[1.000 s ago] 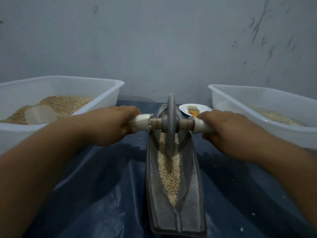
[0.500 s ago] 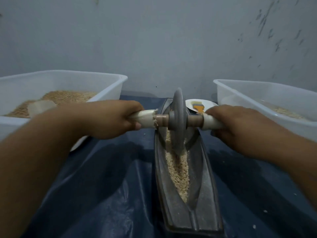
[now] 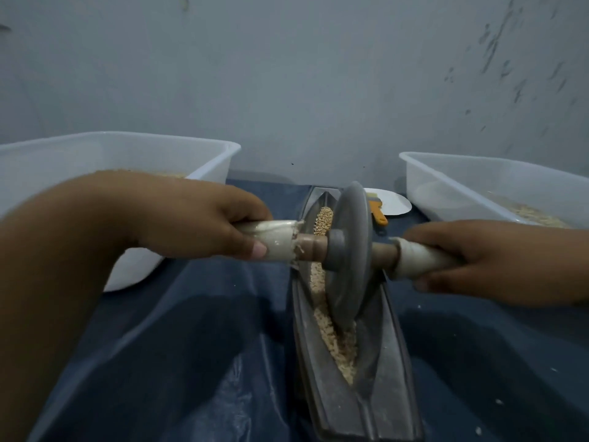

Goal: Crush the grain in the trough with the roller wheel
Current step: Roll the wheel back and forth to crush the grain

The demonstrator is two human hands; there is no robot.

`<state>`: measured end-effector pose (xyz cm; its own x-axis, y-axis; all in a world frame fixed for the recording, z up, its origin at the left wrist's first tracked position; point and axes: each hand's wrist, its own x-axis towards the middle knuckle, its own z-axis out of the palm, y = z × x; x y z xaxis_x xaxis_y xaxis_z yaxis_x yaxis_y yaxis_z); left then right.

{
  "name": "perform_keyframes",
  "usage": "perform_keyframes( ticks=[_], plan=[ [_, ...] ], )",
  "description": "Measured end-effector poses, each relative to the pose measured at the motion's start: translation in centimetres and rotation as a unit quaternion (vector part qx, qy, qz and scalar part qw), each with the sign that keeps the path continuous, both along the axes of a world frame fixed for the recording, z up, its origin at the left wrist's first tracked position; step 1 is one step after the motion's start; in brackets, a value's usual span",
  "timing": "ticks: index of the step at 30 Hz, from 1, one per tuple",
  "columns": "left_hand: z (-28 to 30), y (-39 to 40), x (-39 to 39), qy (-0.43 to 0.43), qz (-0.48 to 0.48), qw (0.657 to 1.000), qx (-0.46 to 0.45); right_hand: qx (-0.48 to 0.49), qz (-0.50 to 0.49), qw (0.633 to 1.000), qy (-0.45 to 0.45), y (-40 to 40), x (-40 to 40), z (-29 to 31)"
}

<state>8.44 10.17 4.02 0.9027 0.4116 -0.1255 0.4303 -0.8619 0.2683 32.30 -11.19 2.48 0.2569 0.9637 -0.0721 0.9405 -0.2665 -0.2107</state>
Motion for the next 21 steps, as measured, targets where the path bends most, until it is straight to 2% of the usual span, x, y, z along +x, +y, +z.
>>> perform_keyframes(
  ticks=[3, 5, 7, 11, 13, 15, 17, 19, 21],
  plan=[
    [-1.6, 0.0, 1.6, -0.073, 0.019, 0.995, 0.065, 0.155, -0.027, 0.981, -0.11, 2.0, -0.1, -2.5],
    [-2.3, -0.1, 2.4, -0.101, 0.016, 0.988, 0.114, 0.199, -0.025, 0.967, -0.156, 2.7, -0.4, -3.2],
    [-2.3, -0.2, 2.2, -0.086, 0.01, 0.99, 0.115, 0.159, -0.019, 0.979, -0.128, 2.2, -0.4, -2.5],
    [0.3, -0.1, -0.6, 0.009, -0.045, 0.998, 0.032, -0.004, 0.025, 1.0, -0.001, -0.4, -0.1, 0.1],
    [1.3, 0.0, -1.6, 0.008, -0.092, 0.995, -0.042, -0.064, 0.057, 0.995, 0.059, -1.3, -0.2, 1.1],
    [1.2, 0.3, -1.6, -0.004, -0.105, 0.991, -0.082, -0.086, 0.062, 0.991, 0.079, -1.4, -0.2, 1.5],
    [0.6, 0.6, -0.8, -0.021, -0.079, 0.995, -0.059, -0.056, 0.044, 0.996, 0.058, -0.8, -0.1, 0.8],
    [-0.2, 0.7, 0.1, -0.056, -0.038, 0.998, -0.012, 0.037, 0.005, 0.999, 0.001, 0.4, -0.1, -0.9],
    [-1.2, 0.7, 1.1, -0.097, -0.005, 0.994, 0.043, 0.142, -0.024, 0.986, -0.081, 1.7, -0.4, -2.4]
  ],
)
